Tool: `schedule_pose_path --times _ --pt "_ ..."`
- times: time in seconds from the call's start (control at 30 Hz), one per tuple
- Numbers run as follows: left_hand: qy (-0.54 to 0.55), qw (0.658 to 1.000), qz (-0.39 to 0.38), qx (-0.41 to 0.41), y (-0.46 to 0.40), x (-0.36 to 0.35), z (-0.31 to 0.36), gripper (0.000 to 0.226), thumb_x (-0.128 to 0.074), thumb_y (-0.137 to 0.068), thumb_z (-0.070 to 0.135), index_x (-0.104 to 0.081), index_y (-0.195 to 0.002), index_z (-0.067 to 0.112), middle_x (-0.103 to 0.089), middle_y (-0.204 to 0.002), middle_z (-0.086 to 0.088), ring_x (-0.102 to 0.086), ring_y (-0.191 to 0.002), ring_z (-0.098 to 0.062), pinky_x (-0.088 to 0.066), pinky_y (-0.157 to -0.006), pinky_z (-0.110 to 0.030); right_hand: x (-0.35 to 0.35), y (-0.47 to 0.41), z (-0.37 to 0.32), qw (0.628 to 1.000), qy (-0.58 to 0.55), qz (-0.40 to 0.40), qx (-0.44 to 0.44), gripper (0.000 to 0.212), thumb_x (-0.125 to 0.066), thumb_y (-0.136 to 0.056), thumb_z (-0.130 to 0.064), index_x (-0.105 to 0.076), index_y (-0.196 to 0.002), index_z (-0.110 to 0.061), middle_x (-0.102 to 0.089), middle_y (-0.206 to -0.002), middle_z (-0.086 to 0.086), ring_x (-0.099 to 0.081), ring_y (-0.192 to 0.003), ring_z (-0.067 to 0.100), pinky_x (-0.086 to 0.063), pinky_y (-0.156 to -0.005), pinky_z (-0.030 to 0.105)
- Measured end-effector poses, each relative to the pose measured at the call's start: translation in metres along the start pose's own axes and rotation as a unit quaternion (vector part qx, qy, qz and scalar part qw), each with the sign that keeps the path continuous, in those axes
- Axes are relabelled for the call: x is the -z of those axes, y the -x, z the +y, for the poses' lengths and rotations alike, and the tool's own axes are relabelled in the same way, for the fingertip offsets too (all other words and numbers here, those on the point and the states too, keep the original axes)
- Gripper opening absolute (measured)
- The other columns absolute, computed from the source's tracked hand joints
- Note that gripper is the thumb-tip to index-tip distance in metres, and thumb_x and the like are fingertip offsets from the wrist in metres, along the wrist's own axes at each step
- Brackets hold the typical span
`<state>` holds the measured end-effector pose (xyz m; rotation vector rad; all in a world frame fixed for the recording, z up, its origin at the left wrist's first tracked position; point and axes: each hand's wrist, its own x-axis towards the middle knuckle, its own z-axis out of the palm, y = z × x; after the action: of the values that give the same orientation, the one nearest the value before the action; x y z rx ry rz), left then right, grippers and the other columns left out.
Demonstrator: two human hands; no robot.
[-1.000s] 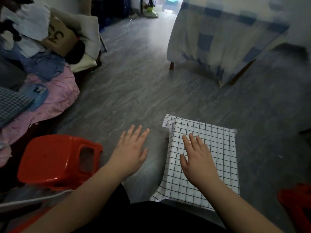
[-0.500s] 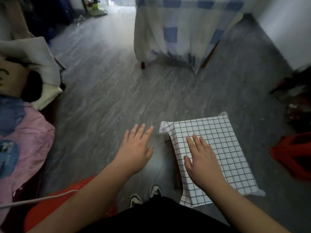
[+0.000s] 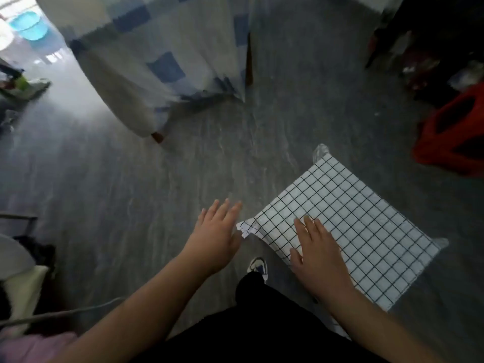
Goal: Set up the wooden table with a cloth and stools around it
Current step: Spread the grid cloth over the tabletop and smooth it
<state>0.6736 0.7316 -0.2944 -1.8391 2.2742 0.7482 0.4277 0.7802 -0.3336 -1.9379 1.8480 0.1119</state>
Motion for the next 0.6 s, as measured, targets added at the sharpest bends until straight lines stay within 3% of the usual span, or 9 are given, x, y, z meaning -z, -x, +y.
schedule_pose_path --times 0.23,0.37,0.6 --pt "-0.051 0.991 -0.038 -0.120 -0.104 0.058 0.013 0.065 -0.039 -0.100 0.038 -0.008 -0.157 0.028 -0.009 -0.165 -0.002 -0.001 -0.152 -0.024 -0.003 -0.122 -0.043 0.042 -0.040 -0.008 0.992 -0.063 0.032 -0.108 0.072 -0.019 -0.092 -0.047 -0.009 -0.159 -0.021 -0.008 -0.167 0.005 -0.002 -0.153 0.024 -0.012 -0.124 0.046" --pt "-0.067 0.972 -0.065 -0.213 -0.165 0.087 0.031 0.065 -0.039 -0.100 0.036 -0.008 -0.157 0.027 -0.010 -0.165 -0.004 0.001 -0.152 -0.025 -0.004 -0.123 -0.044 0.059 -0.063 -0.007 0.981 -0.075 0.047 -0.175 0.067 -0.030 -0.101 -0.044 -0.004 -0.159 -0.022 -0.004 -0.167 0.002 0.003 -0.153 0.022 -0.008 -0.125 0.043" --pt "-0.154 0.894 -0.135 -0.398 -0.290 0.119 0.059 0.067 -0.038 -0.099 0.034 -0.004 -0.157 0.027 -0.007 -0.165 -0.005 0.002 -0.152 -0.025 -0.007 -0.123 -0.049 0.066 -0.124 -0.033 0.923 -0.135 0.083 -0.350 0.068 -0.030 -0.102 -0.043 0.000 -0.159 -0.023 0.002 -0.167 0.003 0.007 -0.153 0.022 -0.003 -0.124 0.042"
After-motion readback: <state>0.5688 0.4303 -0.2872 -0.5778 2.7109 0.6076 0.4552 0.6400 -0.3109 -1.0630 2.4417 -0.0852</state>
